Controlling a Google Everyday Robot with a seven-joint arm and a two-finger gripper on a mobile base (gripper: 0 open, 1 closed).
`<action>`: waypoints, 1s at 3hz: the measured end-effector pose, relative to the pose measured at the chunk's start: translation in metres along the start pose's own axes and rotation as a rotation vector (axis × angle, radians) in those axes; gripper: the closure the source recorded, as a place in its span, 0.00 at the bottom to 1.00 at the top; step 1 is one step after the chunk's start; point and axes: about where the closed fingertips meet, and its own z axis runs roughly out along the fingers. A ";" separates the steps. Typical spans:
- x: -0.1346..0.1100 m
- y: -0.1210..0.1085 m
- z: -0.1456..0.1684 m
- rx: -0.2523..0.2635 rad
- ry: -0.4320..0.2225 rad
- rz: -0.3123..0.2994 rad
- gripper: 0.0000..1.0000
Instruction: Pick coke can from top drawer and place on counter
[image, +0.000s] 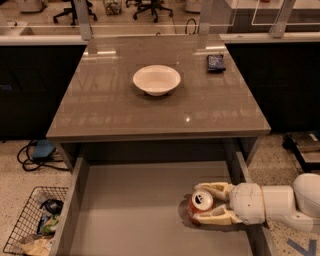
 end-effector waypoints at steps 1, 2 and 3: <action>-0.001 0.000 0.001 -0.003 -0.001 -0.001 0.95; -0.001 0.001 0.002 -0.006 -0.002 -0.001 1.00; 0.001 -0.001 0.012 -0.028 -0.007 0.008 1.00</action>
Offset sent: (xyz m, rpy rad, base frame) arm -0.0001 0.0014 0.0000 0.0007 0.0002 0.0032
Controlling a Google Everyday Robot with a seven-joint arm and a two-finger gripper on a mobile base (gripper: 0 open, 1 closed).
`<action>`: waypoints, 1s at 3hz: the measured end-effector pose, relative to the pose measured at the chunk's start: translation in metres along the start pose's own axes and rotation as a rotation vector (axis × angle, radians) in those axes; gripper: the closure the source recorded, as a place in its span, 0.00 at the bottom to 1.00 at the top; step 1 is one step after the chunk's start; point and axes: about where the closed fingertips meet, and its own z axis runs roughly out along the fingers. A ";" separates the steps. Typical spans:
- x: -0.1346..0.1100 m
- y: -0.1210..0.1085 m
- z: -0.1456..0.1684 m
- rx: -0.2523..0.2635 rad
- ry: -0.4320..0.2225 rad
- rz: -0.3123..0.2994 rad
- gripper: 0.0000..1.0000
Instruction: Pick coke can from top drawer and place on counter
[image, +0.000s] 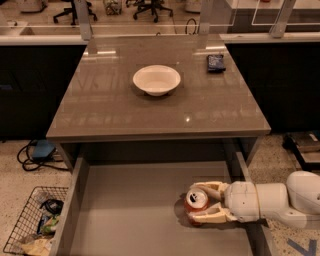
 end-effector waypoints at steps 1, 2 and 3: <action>-0.017 -0.002 0.022 -0.054 0.016 0.029 1.00; -0.052 0.001 0.036 -0.097 0.036 0.048 1.00; -0.107 0.003 0.030 -0.085 0.080 0.025 1.00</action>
Offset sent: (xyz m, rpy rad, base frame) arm 0.0026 0.0813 0.1055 -0.0888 0.0885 0.1114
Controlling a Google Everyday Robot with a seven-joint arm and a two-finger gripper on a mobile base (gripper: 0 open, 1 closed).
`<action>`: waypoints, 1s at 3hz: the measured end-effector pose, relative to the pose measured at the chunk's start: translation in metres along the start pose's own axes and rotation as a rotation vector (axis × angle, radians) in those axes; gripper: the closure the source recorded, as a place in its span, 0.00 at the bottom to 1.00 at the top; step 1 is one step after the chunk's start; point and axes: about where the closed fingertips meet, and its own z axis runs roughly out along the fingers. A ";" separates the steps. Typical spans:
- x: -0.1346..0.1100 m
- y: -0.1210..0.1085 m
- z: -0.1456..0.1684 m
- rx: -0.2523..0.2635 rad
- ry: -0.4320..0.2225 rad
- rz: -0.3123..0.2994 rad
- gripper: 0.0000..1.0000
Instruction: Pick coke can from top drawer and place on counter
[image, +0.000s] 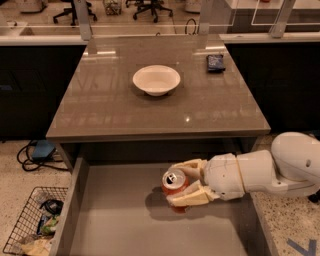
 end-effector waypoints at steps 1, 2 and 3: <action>-0.041 -0.001 -0.020 0.044 0.003 -0.020 1.00; -0.073 -0.013 -0.031 0.071 -0.043 -0.021 1.00; -0.126 -0.039 -0.021 0.081 -0.085 -0.027 1.00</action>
Offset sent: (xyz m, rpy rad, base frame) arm 0.0334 -0.0035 0.1215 0.1036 -0.0676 -0.1006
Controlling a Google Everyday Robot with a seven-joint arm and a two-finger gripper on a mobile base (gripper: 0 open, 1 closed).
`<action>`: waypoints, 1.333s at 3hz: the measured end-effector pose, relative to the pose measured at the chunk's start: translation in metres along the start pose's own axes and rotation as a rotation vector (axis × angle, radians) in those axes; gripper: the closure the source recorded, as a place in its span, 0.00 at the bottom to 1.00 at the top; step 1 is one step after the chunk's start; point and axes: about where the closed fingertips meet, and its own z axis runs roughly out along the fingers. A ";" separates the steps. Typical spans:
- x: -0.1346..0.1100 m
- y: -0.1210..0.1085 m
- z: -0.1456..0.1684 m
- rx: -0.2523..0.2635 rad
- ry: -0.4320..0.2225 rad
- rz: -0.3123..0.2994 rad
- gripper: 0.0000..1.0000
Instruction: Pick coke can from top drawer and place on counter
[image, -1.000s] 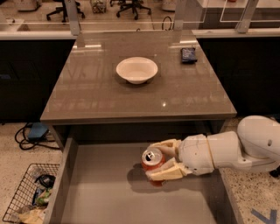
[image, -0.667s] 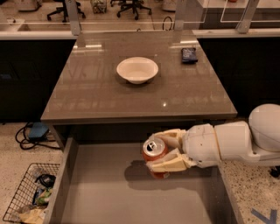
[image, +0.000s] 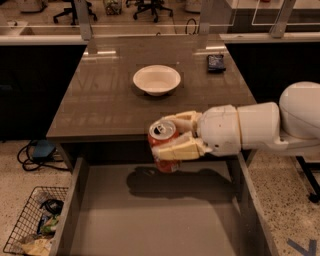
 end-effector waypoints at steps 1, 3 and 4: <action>-0.037 -0.013 0.023 -0.007 -0.010 -0.004 1.00; -0.079 -0.026 0.066 -0.033 -0.037 -0.016 1.00; -0.085 -0.052 0.111 -0.045 -0.081 -0.004 1.00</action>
Offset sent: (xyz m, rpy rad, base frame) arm 0.0493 0.1015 0.0872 0.0549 -0.0246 0.0479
